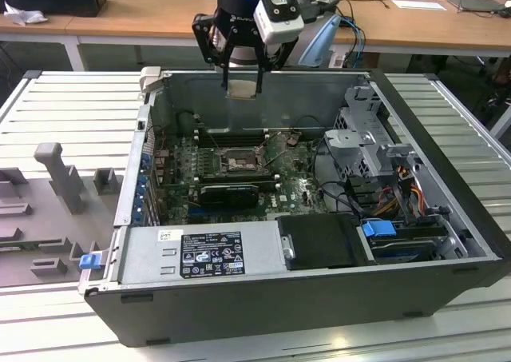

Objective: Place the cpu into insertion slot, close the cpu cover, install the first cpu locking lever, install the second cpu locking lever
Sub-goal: 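Place the cpu into insertion slot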

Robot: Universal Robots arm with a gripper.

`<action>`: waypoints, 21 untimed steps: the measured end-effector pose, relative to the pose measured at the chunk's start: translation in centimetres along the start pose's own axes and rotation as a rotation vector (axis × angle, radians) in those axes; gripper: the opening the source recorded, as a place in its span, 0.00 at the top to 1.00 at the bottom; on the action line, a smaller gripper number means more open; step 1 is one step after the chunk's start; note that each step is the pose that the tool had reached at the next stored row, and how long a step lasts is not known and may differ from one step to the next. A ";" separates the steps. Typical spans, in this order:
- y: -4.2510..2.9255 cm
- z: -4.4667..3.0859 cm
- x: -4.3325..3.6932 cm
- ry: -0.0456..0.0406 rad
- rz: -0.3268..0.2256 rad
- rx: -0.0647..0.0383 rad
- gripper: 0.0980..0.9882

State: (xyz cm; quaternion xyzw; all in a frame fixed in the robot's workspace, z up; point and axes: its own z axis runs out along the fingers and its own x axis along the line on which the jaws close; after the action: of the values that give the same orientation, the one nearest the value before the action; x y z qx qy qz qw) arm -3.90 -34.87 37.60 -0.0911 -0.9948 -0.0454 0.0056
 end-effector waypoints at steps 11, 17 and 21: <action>0.00 0.02 0.00 -0.0070 0.078 -0.002 0.52; 0.00 0.03 0.00 -0.0096 0.107 -0.002 0.52; 0.00 0.04 0.00 -0.0110 0.122 -0.002 0.52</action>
State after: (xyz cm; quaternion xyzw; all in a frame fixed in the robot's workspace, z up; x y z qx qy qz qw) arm -3.90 -34.87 37.56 -0.1521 -0.9873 -0.0457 0.0028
